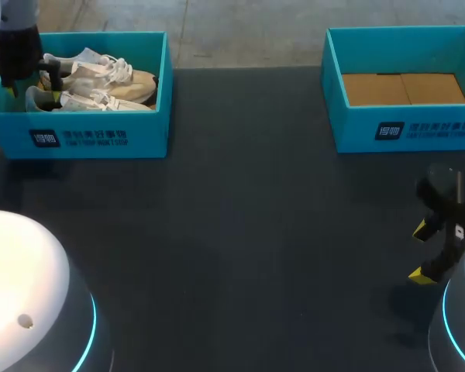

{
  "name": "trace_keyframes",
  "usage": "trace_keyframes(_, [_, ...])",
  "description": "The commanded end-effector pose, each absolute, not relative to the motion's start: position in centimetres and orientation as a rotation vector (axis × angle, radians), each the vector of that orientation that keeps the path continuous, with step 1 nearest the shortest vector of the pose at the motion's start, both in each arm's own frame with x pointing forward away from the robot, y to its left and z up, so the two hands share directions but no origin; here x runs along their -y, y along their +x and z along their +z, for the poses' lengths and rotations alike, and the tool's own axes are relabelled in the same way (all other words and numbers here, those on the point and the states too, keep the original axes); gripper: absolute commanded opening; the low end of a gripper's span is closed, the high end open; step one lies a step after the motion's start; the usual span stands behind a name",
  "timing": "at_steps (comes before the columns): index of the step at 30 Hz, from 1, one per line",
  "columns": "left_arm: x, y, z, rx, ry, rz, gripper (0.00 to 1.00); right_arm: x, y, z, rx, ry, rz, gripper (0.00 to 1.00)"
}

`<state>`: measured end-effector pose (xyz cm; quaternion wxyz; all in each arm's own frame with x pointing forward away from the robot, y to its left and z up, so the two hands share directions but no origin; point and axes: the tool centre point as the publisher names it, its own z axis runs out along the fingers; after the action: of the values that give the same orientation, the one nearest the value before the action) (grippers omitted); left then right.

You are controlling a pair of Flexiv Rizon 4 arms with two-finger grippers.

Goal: Take the shoe out of the shoebox, open the shoe tongue, remove and reinsert the insole, then place the shoe into the shoebox

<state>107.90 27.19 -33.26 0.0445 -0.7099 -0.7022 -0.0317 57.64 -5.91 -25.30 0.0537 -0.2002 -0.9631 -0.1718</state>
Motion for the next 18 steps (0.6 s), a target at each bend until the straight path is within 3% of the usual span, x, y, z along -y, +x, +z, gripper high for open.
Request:
trace_keyframes(1, [-27.4,108.0,-33.8,2.147,-2.161,-0.085,1.00,5.9,57.4,-25.4,2.931,-0.612,-0.523,1.00])
trace_keyframes(18, [-27.6,108.0,-35.7,2.187,-2.129,-0.036,1.00,5.9,57.4,-25.4,2.931,-0.612,-0.523,1.00])
